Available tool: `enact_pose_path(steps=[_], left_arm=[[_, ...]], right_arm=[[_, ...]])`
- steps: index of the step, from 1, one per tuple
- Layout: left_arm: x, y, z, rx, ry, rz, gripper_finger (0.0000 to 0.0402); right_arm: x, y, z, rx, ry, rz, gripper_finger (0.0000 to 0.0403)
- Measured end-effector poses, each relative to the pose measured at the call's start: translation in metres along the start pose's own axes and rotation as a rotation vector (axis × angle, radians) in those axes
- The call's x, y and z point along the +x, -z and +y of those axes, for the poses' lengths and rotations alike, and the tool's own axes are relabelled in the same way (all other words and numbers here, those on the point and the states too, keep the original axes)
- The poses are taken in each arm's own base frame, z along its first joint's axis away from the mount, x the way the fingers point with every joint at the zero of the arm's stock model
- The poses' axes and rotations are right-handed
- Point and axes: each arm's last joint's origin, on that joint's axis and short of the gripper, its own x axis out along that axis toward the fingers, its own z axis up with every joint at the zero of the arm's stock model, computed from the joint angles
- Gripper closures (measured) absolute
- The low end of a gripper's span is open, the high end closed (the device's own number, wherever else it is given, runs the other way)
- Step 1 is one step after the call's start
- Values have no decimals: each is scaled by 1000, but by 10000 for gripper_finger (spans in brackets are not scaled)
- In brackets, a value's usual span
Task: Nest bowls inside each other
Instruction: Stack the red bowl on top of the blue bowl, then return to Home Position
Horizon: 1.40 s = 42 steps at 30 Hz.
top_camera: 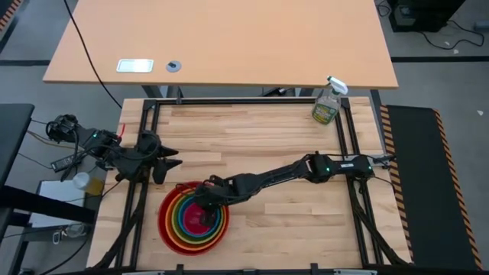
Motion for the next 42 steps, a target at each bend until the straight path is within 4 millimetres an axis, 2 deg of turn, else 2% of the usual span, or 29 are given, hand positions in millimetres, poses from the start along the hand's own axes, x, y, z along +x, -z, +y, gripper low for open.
enact_pose_path(steps=[5, 11, 17, 20, 24, 27, 31, 34, 38, 42], left_arm=[[0, 0, 0, 0, 0, 0, 180], [0, 0, 0, 1, 0, 0, 180], [0, 0, 0, 2, 0, 1, 180], [0, 0, 0, 5, 0, 1, 180], [0, 1, 0, 9, -3, 6, 180], [0, 1, 0, 53, 4, 3, 180], [-2, -2, -2, 123, -5, -58, 180], [-6, -3, 1, 146, -22, -96, 180], [-8, 1, 10, 155, -12, -113, 191], [-7, 12, 23, 132, 9, -135, 210]], right_arm=[[0, 0, 0, 1, -29, 14, 326], [-3, -4, -4, 10, -64, 30, 243], [-39, -28, -14, 72, -37, -3, 194], [-62, -37, -20, 67, 19, -15, 192], [-90, -37, -23, -8, 164, 21, 198], [-104, -35, -24, -58, 211, 54, 203], [-108, -30, -31, -74, 185, 80, 207], [-116, -28, -44, -54, 180, 63, 210], [-141, -21, -62, -25, 179, 1, 211], [-168, -3, -80, 18, 141, -82, 212]])
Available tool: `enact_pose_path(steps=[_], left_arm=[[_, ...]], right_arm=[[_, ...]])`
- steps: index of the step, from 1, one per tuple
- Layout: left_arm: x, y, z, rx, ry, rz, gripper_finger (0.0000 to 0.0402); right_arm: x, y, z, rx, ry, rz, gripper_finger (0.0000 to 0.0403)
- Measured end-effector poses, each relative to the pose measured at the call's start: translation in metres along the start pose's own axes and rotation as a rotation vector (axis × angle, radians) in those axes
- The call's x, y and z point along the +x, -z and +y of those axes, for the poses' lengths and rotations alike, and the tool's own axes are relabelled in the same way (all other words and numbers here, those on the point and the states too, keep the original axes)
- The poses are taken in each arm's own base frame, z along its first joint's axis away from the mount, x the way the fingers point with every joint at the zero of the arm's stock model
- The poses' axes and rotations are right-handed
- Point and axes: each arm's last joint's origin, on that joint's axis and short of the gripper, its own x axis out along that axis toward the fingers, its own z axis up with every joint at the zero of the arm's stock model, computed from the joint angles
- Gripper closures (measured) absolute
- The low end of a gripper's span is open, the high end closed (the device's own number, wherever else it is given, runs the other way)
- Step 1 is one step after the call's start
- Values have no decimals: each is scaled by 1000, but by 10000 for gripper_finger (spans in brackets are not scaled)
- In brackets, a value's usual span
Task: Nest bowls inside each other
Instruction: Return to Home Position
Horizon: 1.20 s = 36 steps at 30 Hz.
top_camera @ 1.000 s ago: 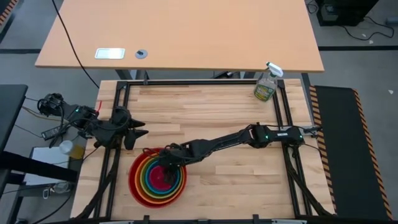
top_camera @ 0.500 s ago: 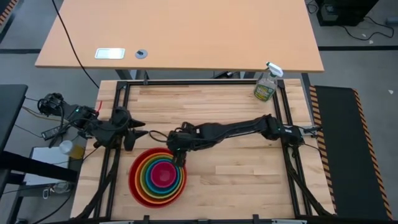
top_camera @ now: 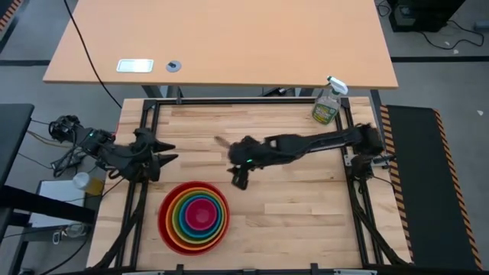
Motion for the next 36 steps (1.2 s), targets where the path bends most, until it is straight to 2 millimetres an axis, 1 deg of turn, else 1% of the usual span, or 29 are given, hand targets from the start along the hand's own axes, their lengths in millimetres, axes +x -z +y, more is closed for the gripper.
enact_pose_path(steps=[3, 10, 18, 20, 24, 27, 31, 36], left_arm=[[2, 11, 7, -36, 28, -35, 223], [2, 32, 26, -169, 73, -158, 244], [-3, 48, 47, -306, 102, -271, 259], [-2, 53, 51, -325, 99, -287, 260], [4, 63, 53, -345, 65, -285, 260], [11, 71, 51, -372, 64, -281, 260], [23, 82, 47, -422, 80, -281, 260], [41, 101, 41, -511, 122, -311, 260]], right_arm=[[-18, 14, -19, 76, -39, -88, 212], [-47, 58, -63, 282, -87, -259, 212], [-85, 97, -112, 423, -42, -388, 212], [-91, 108, -122, 459, -31, -420, 212], [-94, 132, -139, 544, -61, -463, 212], [-91, 152, -148, 609, -97, -494, 212], [-87, 173, -155, 684, -148, -557, 212], [-84, 193, -161, 749, -170, -597, 212]])
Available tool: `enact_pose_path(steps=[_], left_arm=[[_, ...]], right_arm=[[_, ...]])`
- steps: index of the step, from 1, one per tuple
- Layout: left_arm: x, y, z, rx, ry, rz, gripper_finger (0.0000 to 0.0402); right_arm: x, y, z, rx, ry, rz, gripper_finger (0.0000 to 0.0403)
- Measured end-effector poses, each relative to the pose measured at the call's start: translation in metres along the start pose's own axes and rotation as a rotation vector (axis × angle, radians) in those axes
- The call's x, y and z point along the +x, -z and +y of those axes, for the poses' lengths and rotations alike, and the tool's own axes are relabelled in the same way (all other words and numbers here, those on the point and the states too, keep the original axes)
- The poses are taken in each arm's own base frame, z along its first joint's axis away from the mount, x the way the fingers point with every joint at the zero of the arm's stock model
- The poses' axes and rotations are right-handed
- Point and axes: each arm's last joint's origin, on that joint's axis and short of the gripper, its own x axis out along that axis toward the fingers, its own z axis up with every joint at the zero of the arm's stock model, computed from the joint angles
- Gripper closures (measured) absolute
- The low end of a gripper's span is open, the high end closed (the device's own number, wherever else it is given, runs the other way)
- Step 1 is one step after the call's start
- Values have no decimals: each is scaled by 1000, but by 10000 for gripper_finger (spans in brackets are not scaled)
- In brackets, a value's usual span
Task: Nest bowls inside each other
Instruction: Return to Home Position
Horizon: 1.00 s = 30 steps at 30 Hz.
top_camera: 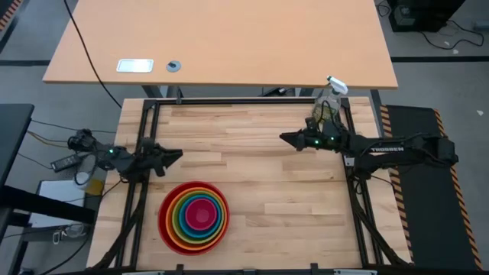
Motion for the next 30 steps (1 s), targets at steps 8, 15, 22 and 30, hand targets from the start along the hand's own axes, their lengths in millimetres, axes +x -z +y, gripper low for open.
enact_pose_path(steps=[8, 15, 22, 30], left_arm=[[11, 23, 9, -132, 92, -77, 260], [16, 19, 14, -109, 29, -150, 260], [24, 10, 21, -103, -4, -201, 260], [30, 0, 29, -37, -37, -240, 260]], right_arm=[[-14, 9, -21, 85, -69, -117, 212], [-26, 18, -40, 159, -93, -189, 212], [-32, 18, -52, 184, -71, -228, 214], [-36, 8, -61, 165, -92, -217, 230]])
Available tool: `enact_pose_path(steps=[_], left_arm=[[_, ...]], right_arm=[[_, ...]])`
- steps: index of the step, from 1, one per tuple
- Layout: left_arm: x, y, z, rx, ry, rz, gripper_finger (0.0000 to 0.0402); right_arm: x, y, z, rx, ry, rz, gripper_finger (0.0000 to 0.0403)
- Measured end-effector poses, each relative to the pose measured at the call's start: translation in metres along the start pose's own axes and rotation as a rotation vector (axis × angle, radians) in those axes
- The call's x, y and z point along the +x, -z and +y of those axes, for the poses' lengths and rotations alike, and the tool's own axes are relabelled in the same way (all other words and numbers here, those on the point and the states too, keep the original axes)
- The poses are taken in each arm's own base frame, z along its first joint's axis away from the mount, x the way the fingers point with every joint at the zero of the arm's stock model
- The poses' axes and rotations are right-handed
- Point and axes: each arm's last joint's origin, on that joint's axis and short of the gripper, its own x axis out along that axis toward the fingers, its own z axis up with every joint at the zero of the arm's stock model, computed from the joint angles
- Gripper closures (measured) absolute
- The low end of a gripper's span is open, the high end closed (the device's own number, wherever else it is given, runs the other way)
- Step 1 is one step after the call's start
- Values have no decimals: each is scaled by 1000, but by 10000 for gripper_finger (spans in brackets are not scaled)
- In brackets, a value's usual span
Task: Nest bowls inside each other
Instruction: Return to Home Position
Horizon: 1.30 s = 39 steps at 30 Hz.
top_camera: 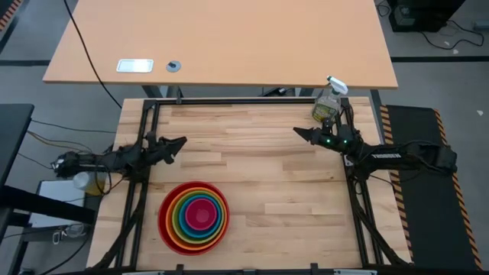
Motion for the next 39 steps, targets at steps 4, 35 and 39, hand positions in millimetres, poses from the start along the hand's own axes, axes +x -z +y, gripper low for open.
enact_pose_path(steps=[4, 35, 39], left_arm=[[2, -3, 3, 16, -27, -30, 260], [10, 14, 9, 176, -87, 138, 260], [10, 14, 9, 245, -82, 142, 260]], right_arm=[[-3, -9, -2, -15, -44, -8, 240], [-14, -26, -26, -33, 3, 162, 247], [-16, -35, -9, -47, -200, 168, 247]])
